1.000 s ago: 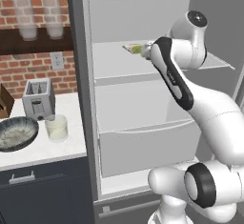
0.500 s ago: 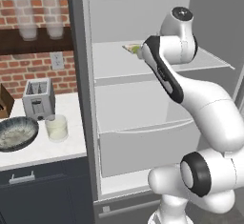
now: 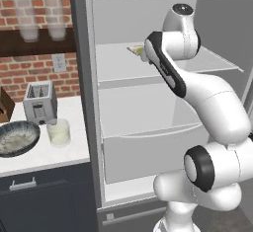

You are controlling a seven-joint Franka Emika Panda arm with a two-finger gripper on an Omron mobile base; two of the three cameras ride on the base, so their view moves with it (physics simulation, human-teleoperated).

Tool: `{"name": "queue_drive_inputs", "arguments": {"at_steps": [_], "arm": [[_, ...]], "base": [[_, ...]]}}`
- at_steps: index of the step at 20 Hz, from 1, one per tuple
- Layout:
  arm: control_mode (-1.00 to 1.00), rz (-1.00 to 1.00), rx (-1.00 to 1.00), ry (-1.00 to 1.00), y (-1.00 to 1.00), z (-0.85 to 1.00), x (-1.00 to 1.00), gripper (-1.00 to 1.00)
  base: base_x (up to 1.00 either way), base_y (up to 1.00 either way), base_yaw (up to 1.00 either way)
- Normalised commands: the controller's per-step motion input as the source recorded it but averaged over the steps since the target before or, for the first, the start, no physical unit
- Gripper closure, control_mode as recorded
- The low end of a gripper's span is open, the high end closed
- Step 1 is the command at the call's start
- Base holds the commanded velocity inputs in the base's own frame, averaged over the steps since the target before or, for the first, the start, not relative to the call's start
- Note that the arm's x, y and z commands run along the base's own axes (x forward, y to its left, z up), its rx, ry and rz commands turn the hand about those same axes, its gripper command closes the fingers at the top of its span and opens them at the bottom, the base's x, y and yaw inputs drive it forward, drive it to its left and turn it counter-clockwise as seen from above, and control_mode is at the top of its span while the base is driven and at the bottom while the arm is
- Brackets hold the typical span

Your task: Grab a lemon wedge from the fridge and one ice cube from the ice bowl, and put them in the glass of lemonade.

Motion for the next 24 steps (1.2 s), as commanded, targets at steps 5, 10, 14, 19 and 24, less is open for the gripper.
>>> {"name": "queue_drive_inputs", "arguments": {"at_steps": [5,10,14,19,24], "arm": [[-1.0,0.0,0.0,0.0,0.0,-0.36,0.13,-1.0],[-1.0,0.0,0.0,0.0,0.0,-0.07,0.07,-1.0],[-1.0,0.0,0.0,0.0,0.0,0.01,0.46,-1.0],[-1.0,0.0,0.0,0.0,0.0,0.0,0.53,-1.0],[-1.0,0.0,0.0,0.0,0.0,0.01,0.09,-1.0]], "base": [[0.0,0.0,0.0],[0.0,0.0,0.0],[0.0,0.0,0.0],[0.0,0.0,0.0],[0.0,0.0,0.0]]}}
